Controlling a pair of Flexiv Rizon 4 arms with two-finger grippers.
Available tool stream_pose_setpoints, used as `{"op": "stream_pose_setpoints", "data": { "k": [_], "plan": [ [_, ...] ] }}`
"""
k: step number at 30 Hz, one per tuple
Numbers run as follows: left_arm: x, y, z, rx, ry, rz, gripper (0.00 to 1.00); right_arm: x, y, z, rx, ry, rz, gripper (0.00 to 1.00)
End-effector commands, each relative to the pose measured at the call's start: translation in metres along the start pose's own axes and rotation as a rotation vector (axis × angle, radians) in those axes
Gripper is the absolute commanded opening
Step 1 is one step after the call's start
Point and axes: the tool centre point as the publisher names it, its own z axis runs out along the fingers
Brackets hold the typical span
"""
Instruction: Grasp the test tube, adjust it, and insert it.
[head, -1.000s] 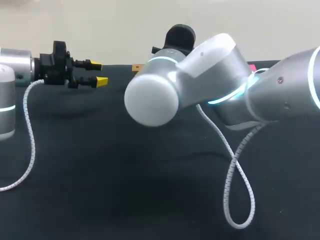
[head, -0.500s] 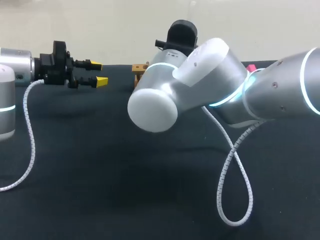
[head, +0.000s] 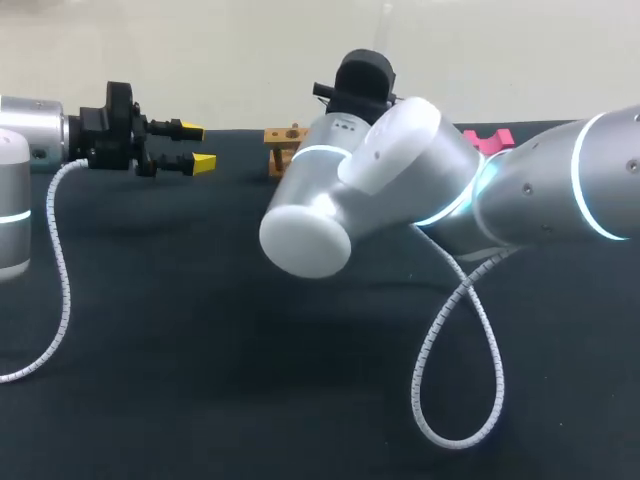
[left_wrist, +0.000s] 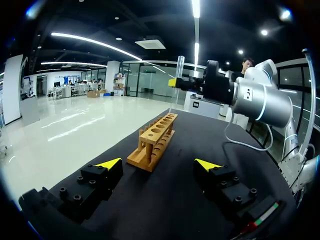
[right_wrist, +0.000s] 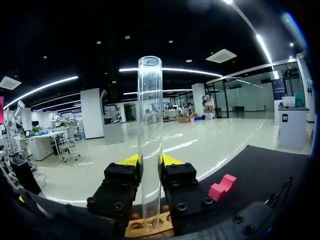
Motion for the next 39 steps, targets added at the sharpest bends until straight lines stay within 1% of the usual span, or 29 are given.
{"op": "stream_pose_setpoints", "data": {
  "k": [1, 15, 29, 39],
  "plan": [
    [0.001, -0.001, -0.001, -0.002, -0.004, 0.003, 1.00, 0.004, 0.000, 0.007, -0.005, -0.014, -0.006, 0.00],
    [0.001, -0.001, -0.001, -0.002, -0.004, 0.003, 1.00, 0.012, -0.006, 0.013, -0.001, -0.010, -0.020, 0.00],
    [0.001, -0.001, -0.001, -0.002, -0.004, 0.003, 1.00, 0.031, -0.008, 0.017, 0.008, 0.015, -0.025, 0.00],
    [0.001, -0.001, -0.001, -0.002, -0.004, 0.003, 1.00, 0.047, -0.002, 0.017, -0.002, 0.041, -0.017, 0.00]
  ]
}}
